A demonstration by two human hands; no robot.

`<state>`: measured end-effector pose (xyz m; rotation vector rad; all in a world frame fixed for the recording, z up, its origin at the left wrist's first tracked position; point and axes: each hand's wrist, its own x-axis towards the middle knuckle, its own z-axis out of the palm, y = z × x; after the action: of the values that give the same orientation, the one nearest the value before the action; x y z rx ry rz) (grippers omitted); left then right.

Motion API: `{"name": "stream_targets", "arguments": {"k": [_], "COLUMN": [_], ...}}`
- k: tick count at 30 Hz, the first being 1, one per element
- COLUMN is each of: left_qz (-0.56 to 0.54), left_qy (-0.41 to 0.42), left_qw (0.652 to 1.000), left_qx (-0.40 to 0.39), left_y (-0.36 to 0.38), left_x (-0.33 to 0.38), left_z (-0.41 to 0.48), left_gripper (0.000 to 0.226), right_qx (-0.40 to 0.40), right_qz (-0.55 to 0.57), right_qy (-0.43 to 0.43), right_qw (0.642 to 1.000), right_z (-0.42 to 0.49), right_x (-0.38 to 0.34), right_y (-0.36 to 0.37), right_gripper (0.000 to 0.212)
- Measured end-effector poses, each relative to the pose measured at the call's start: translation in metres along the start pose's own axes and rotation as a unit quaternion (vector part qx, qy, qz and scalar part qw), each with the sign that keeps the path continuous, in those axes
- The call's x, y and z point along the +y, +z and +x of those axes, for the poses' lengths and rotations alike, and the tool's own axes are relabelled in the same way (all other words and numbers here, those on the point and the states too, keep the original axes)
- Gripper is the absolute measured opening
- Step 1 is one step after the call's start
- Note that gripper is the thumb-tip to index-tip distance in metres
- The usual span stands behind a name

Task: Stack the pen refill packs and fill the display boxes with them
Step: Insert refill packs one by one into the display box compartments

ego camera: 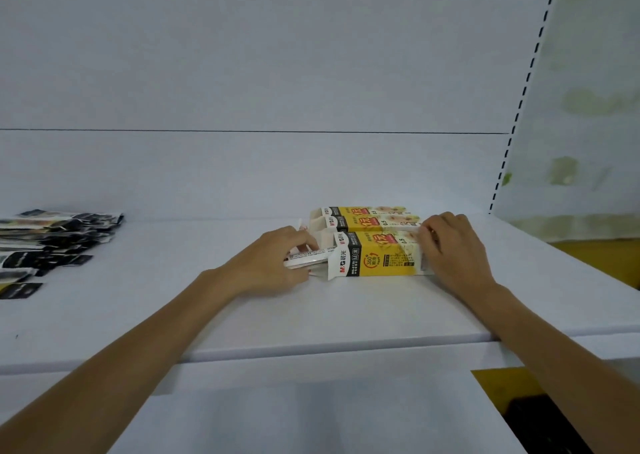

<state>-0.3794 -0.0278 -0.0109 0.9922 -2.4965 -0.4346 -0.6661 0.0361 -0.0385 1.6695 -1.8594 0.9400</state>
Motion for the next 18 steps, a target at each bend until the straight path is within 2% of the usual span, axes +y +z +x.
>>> {"name": "stream_targets", "arguments": {"k": [4, 6, 8, 11, 14, 16, 18], "left_qz": [-0.033, -0.064, -0.090, -0.101, -0.099, -0.060, 0.043], "left_qy": [-0.007, -0.010, -0.010, -0.008, -0.009, -0.012, -0.008], "left_qw": [0.999, 0.998, 0.996, 0.995, 0.994, 0.996, 0.995], "left_qx": [-0.016, -0.008, 0.000, 0.002, 0.037, 0.066, 0.094], "left_y": [0.002, 0.002, 0.003, 0.007, 0.012, 0.014, 0.013], "left_x": [0.009, 0.013, 0.017, 0.024, 0.028, 0.031, 0.032], "left_z": [0.013, 0.018, 0.022, 0.026, 0.030, 0.032, 0.034], "left_gripper": [0.054, 0.058, 0.051, 0.035, 0.027, 0.019, 0.009], "right_qx": [-0.024, -0.020, -0.037, -0.062, -0.035, -0.032, -0.055], "right_qz": [-0.040, -0.018, -0.050, -0.105, -0.133, -0.157, -0.172], "right_qy": [-0.008, 0.013, 0.007, -0.023, -0.049, -0.079, -0.080], "right_qw": [0.999, 1.000, 0.998, 0.992, 0.989, 0.984, 0.980], "right_z": [0.000, 0.002, 0.003, 0.004, 0.004, 0.004, 0.004], "right_x": [-0.002, -0.002, 0.001, 0.009, 0.008, 0.009, 0.010], "right_y": [0.000, -0.001, 0.005, 0.012, 0.008, 0.009, 0.009], "right_gripper": [0.048, 0.039, 0.036, 0.045, 0.025, 0.009, 0.008]}}
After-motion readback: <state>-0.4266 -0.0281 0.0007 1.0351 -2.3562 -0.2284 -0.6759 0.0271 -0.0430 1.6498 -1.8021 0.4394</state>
